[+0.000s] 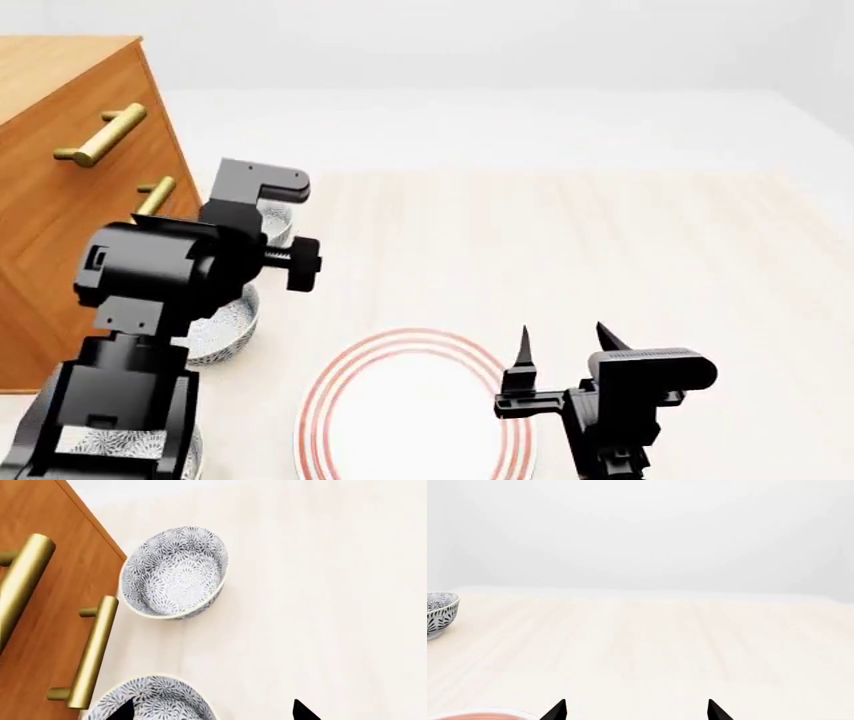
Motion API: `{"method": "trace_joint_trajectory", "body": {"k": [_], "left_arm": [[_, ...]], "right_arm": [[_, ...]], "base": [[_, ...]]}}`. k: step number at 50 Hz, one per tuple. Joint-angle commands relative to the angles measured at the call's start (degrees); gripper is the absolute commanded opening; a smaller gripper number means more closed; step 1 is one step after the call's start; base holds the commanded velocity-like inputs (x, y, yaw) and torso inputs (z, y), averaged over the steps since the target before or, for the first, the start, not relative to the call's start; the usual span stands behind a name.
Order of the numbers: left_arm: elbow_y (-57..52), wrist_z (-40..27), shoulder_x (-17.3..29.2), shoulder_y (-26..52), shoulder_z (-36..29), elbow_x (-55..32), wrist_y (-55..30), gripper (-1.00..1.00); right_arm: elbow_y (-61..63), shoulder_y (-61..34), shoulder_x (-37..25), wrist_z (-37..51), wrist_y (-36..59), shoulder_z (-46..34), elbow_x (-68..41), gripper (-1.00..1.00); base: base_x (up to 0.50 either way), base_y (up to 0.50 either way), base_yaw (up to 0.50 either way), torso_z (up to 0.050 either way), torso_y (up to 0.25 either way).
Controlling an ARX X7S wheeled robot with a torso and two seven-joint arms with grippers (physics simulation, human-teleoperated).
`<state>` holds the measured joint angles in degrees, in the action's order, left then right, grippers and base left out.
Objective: Put the bowl in the middle on the plate.
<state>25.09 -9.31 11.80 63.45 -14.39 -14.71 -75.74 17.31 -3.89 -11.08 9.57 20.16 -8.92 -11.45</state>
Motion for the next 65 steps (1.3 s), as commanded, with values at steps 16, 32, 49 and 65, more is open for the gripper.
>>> {"method": "trace_joint_trajectory", "body": {"k": [16,32,49,65], "left_arm": [[29.34,4.50,-2.80,3.47,-6.57,3.35,14.64,1.00],[37.91,5.05,-4.11,5.34,-7.35,3.98,19.57,1.00],[49.75,4.89,-5.96,6.94,-7.24,5.89,25.64,1.00],[49.60,5.27,-6.14,6.78,-6.13,7.89,26.69,-1.00]], "right_arm": [[-2.33,-0.54,-0.23,0.29,-1.09,-0.51,-1.16,1.00],[-2.69,-0.53,-0.55,0.69,-1.46,-0.97,-1.51,1.00],[-3.03,-0.29,-0.90,1.21,-1.95,-1.05,-2.06,1.00],[-3.09,-0.45,-1.24,1.59,-2.10,-1.25,-2.59,1.00]], "base": [[0.00,0.00,0.00,0.000,0.000],[0.00,0.00,0.00,0.000,0.000],[0.00,0.00,0.00,0.000,0.000],[0.00,0.00,0.00,0.000,0.000]]}}
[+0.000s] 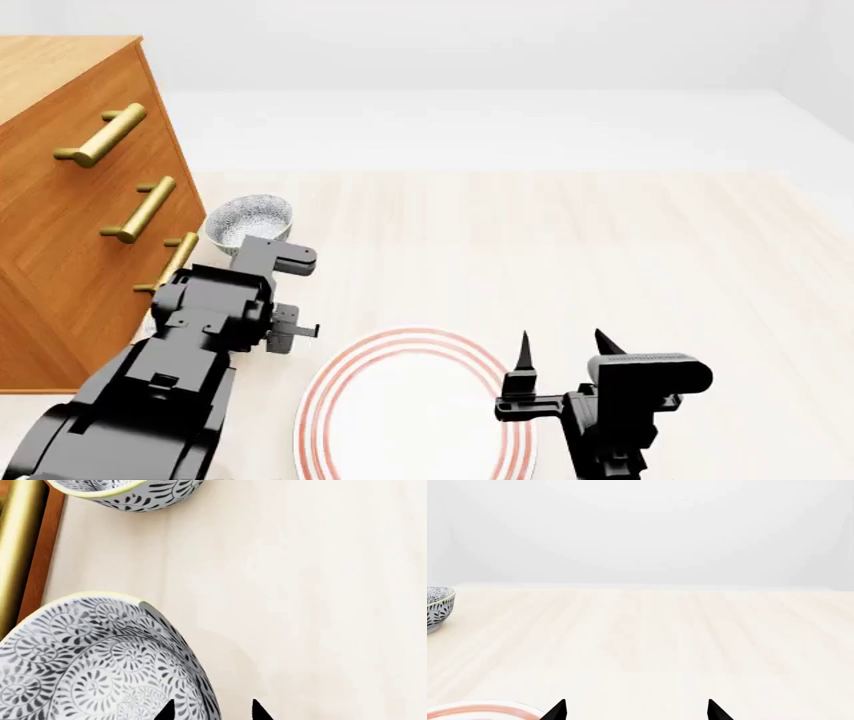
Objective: Put the bowl in the middle on the plate.
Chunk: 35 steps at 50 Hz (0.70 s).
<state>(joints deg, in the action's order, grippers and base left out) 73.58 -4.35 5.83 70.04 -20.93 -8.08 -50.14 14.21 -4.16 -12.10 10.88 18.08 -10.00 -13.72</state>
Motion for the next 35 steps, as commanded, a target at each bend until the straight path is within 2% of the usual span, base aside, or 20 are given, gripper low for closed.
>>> {"method": "trace_joint_trajectory", "body": {"k": [1,15,18,24,25,26,28,35], "left_arm": [[1.11,0.33,-0.17,0.19,0.46,1.31,1.09,-1.00],[-1.22,0.79,0.18,-0.03,0.55,1.56,-0.16,-1.00],[-11.94,0.46,1.60,-2.93,0.76,0.98,-6.16,-1.00],[-40.71,0.18,5.30,-9.53,2.03,-1.66,-21.03,-1.00],[-41.37,0.08,5.38,-9.75,2.12,-1.74,-21.46,-1.00],[-46.46,0.07,6.01,-10.83,2.13,-2.18,-23.52,-1.00],[-51.23,-0.18,6.57,-11.94,2.31,-2.59,-25.62,-1.00],[-54.59,-1.02,6.79,-13.02,2.46,-2.62,-26.52,-1.00]], "right_arm": [[0.01,-0.18,-0.24,0.30,-0.02,-0.19,-0.35,1.00],[1.25,-0.76,-0.69,0.88,1.09,-0.55,-0.73,1.00],[1.56,-0.97,-0.80,1.01,1.41,-0.62,-0.82,1.00],[2.01,-1.26,-1.01,1.22,1.81,-0.78,-0.95,1.00],[2.02,-1.26,-1.03,1.25,1.81,-0.79,-0.97,1.00],[2.08,-1.23,-1.05,1.27,1.69,-0.81,-0.97,1.00],[1.71,-1.18,-1.00,1.25,1.38,-0.84,-1.01,1.00],[1.45,-0.93,-1.08,1.41,0.93,-0.86,-1.20,1.00]], "base": [[0.00,0.00,0.00,0.000,0.000],[0.00,0.00,0.00,0.000,0.000],[0.00,0.00,0.00,0.000,0.000],[0.00,0.00,0.00,0.000,0.000],[0.00,0.00,0.00,0.000,0.000],[0.00,0.00,0.00,0.000,0.000],[0.00,0.00,0.00,0.000,0.000],[0.00,0.00,0.00,0.000,0.000]]}}
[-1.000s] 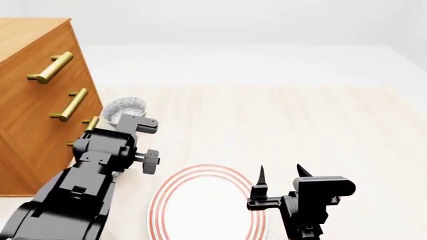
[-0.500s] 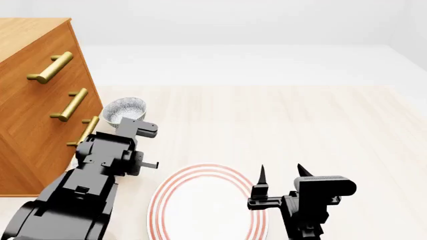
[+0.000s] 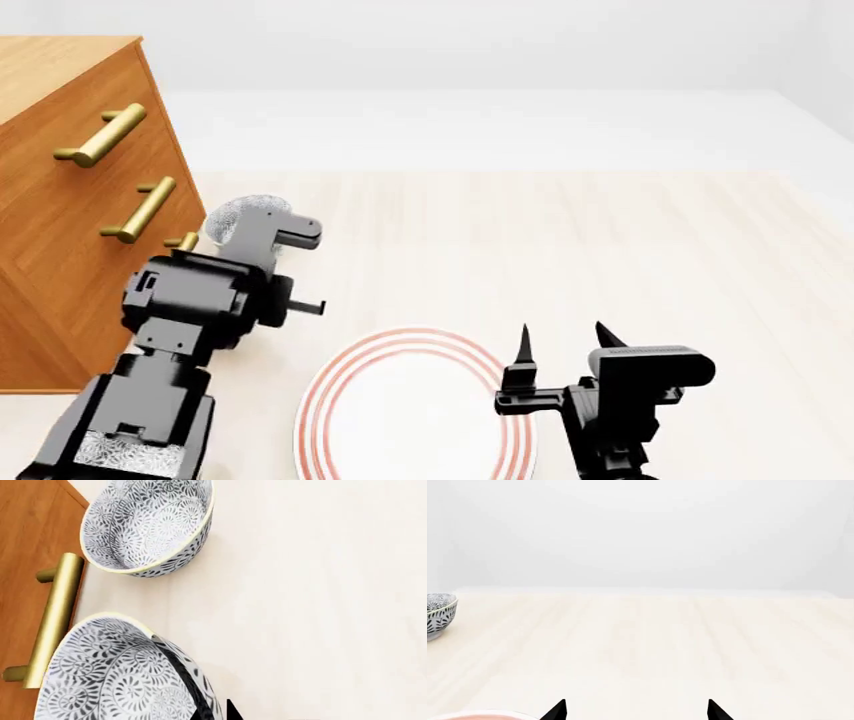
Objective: Put the bowl in the middle on the plate.
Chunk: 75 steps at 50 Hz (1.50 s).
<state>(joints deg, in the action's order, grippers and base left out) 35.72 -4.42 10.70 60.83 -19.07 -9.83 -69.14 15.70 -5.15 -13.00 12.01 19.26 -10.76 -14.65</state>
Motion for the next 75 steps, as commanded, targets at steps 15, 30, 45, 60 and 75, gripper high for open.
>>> {"method": "trace_joint_trajectory", "body": {"k": [15,30,45,60,75], "left_arm": [[-38.13,1.56,5.28,-8.89,-5.88,-3.09,-10.09,-1.00],[-63.36,3.24,10.96,-12.58,-18.26,-5.80,-15.84,-1.00],[-78.96,0.93,13.35,-16.17,-27.59,-9.81,-20.02,-1.00],[-85.77,-5.40,13.20,-16.58,-35.03,-17.32,-20.71,-1.00],[-85.84,-10.46,11.86,-15.68,-43.77,-20.89,-18.70,-1.00]], "right_arm": [[-0.01,0.17,-0.43,0.94,-0.60,0.05,-0.64,1.00],[-0.19,0.71,-0.77,1.53,-1.28,0.33,-0.98,1.00],[0.06,1.04,-1.06,2.19,-1.60,0.54,-1.36,1.00],[-0.31,0.86,-1.27,2.39,-1.81,0.22,-1.66,1.00],[-0.44,0.93,-1.49,2.60,-2.19,-0.02,-1.99,1.00]], "base": [[0.00,0.00,0.00,0.000,0.000],[0.00,0.00,0.00,0.000,0.001],[0.00,0.00,0.00,0.000,0.001],[0.00,0.00,0.00,0.000,0.000],[0.00,0.00,0.00,0.000,0.001]]}}
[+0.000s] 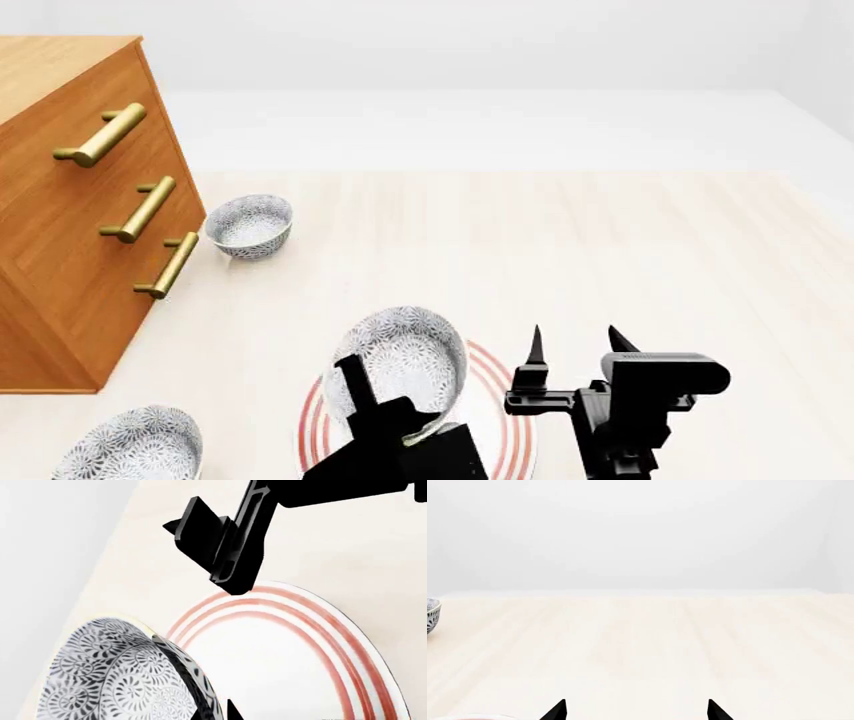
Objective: Put the bowl in the middle on the plate.
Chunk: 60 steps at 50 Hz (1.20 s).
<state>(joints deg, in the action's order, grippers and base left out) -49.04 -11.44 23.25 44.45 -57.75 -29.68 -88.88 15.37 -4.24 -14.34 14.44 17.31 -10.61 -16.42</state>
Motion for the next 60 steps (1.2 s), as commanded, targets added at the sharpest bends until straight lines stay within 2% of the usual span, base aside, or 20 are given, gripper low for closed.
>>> {"method": "trace_joint_trajectory", "body": {"k": [1,18,19,20,29,60], "left_arm": [[-0.86,-3.53,-0.81,0.80,-5.48,-1.08,1.22,-1.00],[5.34,-3.57,-1.22,2.25,-9.17,0.06,6.20,-1.00],[5.69,-3.55,-1.26,2.34,-9.17,0.09,6.37,-1.00],[6.28,-3.44,-1.27,2.57,-9.28,0.27,6.82,-1.00],[9.54,-2.89,-1.77,3.93,-10.38,1.01,8.62,-1.00],[18.11,-1.33,-2.10,5.03,-16.84,2.36,11.30,-1.00]], "right_arm": [[-0.13,0.07,-0.16,0.16,-0.34,-0.17,-0.26,1.00],[0.12,0.38,-0.50,0.65,-0.36,-0.37,-0.61,1.00],[-2.65,-1.68,-1.20,-1.26,-1.29,0.14,-1.30,1.00],[0.69,0.19,-0.27,0.64,-0.17,-0.70,-0.82,1.00],[0.93,1.05,-1.11,0.78,-0.60,-0.11,-1.20,1.00],[0.19,1.35,-1.39,1.66,-1.72,-0.37,-1.66,1.00]], "base": [[0.00,0.00,0.00,0.000,0.000],[0.00,0.00,0.00,0.000,0.000],[0.00,0.00,0.00,0.000,0.000],[0.00,0.00,0.00,0.000,0.000],[0.00,0.00,0.00,0.000,0.001],[0.00,0.00,0.00,0.000,0.000]]}}
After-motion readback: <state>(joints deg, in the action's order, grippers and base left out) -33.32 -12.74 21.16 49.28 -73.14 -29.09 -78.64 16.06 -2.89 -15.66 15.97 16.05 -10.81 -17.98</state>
